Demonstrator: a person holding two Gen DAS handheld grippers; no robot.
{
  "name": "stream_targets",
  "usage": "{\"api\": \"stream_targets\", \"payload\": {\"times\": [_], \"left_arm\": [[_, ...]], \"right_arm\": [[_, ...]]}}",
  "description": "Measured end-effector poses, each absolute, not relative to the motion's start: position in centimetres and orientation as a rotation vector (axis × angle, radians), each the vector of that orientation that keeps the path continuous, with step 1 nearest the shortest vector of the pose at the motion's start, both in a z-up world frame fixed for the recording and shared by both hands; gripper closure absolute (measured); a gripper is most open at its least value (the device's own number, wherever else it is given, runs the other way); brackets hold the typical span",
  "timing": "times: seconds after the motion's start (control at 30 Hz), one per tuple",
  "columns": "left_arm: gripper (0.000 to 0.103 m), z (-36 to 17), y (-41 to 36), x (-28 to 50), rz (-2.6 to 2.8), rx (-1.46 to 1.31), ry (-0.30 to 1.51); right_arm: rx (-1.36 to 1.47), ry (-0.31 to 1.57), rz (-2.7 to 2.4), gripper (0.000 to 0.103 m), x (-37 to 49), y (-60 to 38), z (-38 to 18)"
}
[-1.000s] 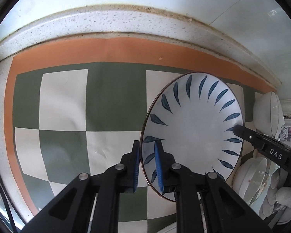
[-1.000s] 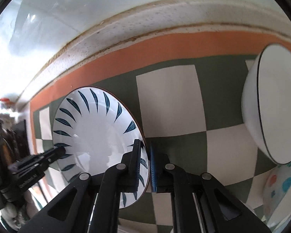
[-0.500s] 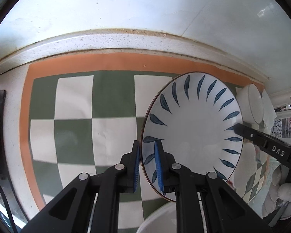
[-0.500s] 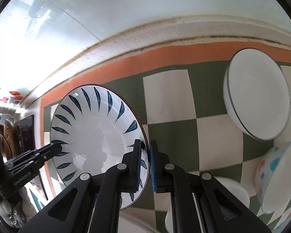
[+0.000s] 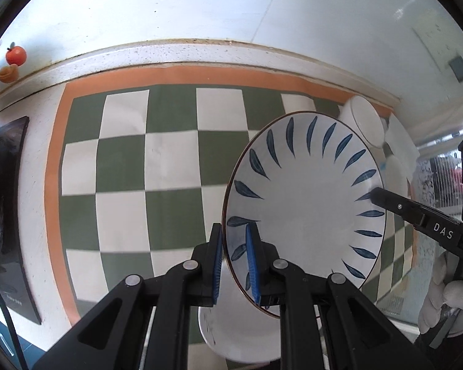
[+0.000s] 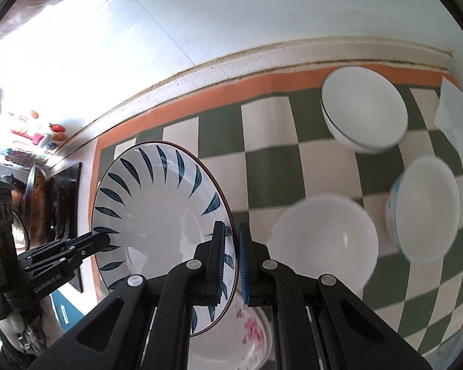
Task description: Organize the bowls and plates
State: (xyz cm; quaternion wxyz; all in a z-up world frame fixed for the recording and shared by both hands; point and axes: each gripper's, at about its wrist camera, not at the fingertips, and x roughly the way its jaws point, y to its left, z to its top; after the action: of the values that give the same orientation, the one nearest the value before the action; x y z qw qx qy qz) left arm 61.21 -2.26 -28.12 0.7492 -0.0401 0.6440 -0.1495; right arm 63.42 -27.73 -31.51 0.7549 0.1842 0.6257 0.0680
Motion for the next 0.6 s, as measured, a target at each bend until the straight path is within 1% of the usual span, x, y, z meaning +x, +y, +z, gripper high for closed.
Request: {"api": "stream_targets", "payload": {"times": [0.27,0.6], "left_arm": [[0.09,-28.2,-1.3,56.5,-0.332,-0.09,1.443],[0.09,-31.9,-0.9,53.3,-0.299,-0.056,1.528]], "right_arm": [[0.418,1.373,0.176,0.093,57.7,-26.8,-31.2],[0.423,1.438,0.208,0.093,53.3,-25.3,-34.1]]}}
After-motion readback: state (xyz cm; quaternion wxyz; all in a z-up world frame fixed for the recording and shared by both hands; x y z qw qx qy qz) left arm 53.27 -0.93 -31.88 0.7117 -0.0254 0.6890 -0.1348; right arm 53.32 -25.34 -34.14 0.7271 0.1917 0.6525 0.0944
